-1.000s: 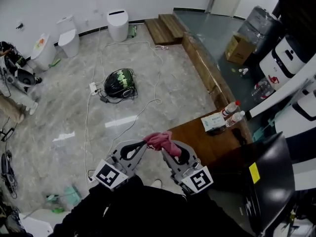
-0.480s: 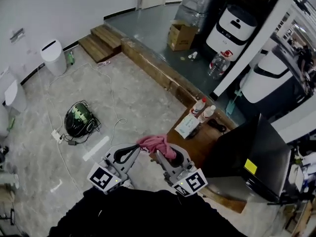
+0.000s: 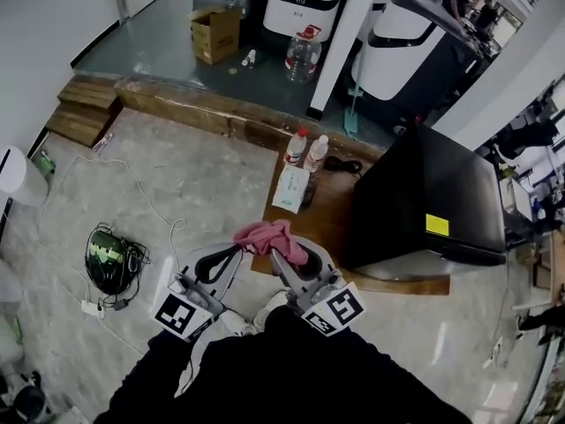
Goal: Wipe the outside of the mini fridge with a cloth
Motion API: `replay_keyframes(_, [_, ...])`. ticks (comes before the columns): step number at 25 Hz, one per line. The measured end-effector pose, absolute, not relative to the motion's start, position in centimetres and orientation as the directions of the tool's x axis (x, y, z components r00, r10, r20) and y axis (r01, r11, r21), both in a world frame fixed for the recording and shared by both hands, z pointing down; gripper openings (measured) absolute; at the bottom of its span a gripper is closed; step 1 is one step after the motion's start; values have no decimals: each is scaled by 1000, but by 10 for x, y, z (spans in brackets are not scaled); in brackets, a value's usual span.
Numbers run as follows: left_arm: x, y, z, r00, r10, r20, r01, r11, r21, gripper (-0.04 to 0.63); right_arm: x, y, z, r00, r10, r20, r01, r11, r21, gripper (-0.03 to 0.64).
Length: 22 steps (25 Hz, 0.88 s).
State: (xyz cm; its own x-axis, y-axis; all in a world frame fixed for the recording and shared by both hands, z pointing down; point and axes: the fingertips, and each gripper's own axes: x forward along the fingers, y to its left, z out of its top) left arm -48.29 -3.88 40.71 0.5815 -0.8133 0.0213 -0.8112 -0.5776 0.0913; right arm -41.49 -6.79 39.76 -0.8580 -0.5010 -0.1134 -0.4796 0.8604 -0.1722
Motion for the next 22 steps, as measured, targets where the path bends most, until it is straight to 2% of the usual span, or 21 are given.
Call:
replay_keyframes(11, [-471,-107,409,646,-763,22,-761,-642,89,6,-385,-140,399,-758,-633,-158,-592,769,-242,114])
replay_keyframes(16, [-441,-150,398,704,-709,44,-711,-702,47,6,-344,-186,393,-651,-728,-218,-619,674,-403,114])
replay_keyframes(22, [-389,-202,384,768,-639,28,-639,-769,-13,6,-287,-235,386,-520,-811,-266,-682,583,-442,114])
